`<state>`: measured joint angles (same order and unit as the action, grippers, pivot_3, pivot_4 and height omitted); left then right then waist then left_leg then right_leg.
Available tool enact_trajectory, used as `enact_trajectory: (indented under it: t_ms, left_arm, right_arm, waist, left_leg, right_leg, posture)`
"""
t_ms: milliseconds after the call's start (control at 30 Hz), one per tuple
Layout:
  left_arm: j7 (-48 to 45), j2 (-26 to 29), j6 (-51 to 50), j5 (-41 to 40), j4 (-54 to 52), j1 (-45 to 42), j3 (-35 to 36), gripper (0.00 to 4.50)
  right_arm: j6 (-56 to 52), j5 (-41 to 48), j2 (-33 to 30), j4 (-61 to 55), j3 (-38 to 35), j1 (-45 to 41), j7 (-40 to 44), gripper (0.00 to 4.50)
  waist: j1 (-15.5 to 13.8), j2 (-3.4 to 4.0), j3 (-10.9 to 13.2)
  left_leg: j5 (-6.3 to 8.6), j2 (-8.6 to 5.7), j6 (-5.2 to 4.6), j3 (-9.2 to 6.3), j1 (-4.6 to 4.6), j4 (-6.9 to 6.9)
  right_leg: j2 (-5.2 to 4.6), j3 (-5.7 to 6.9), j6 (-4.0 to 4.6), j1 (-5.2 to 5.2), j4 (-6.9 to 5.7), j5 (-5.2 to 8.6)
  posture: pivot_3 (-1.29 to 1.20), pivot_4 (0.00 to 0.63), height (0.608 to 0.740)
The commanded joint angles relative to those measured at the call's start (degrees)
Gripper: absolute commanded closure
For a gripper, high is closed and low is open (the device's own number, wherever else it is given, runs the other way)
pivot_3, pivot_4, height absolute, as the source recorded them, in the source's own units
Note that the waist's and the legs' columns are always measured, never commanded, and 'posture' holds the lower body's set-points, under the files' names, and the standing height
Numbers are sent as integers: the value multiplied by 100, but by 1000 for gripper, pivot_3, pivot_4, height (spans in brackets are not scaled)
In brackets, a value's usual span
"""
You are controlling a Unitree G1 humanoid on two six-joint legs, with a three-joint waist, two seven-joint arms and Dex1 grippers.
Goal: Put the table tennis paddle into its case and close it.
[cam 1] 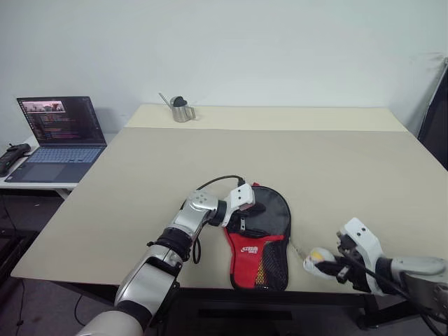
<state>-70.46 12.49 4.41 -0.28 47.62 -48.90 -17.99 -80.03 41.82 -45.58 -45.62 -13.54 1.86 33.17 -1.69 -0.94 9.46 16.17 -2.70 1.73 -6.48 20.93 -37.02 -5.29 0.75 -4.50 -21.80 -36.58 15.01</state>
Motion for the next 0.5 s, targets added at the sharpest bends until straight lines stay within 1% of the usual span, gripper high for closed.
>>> enact_trajectory:
  t_ms: [33,133,233,367,433,500]
  left_arm:
    - [36,-83,-15,466,384,171,-386,0]
    - [40,-121,2,484,427,143,-376,0]
    - [35,-204,-16,462,449,95,-352,0]
    - [71,-258,32,495,524,56,-356,0]
    - [80,-279,54,512,557,42,-348,0]
    - [96,-298,69,528,581,34,-341,0]
  right_arm:
    - [54,429,-374,-449,-120,522,506,4167]
    - [222,569,-545,-563,-189,857,625,4168]
    - [342,852,-607,-845,-378,1327,773,4170]
    - [466,1089,-585,-1019,-444,1654,745,4188]
    - [518,1203,-556,-1118,-446,1855,707,4188]
    - [571,1334,-447,-1227,-385,2005,588,4188]
  waist:
    - [-18,2,-7]
    - [-25,1,-22]
    - [-38,-9,-26]
    - [-22,-18,-32]
    - [-25,-19,-33]
    - [-32,-21,-34]
  left_leg:
    - [3,-2,-4,-3,-1,0]
    - [16,-40,-22,-17,-5,0]
    - [24,-68,-33,-41,-4,-1]
    - [30,-77,-41,-52,-6,-9]
    - [31,-75,-43,-56,-10,-12]
    - [31,-74,-43,-63,-9,-12]
  right_leg:
    - [-2,2,-2,5,8,0]
    - [-9,14,-4,29,42,-3]
    - [-39,26,-5,45,57,-5]
    - [-55,21,-19,51,57,-5]
    - [-56,23,-51,57,56,10]
    - [-57,31,-52,62,57,11]
  posture:
    - [0,150,740]
    - [0,150,740]
    - [0,150,740]
    - [0,150,740]
    - [0,150,740]
    - [0,150,740]
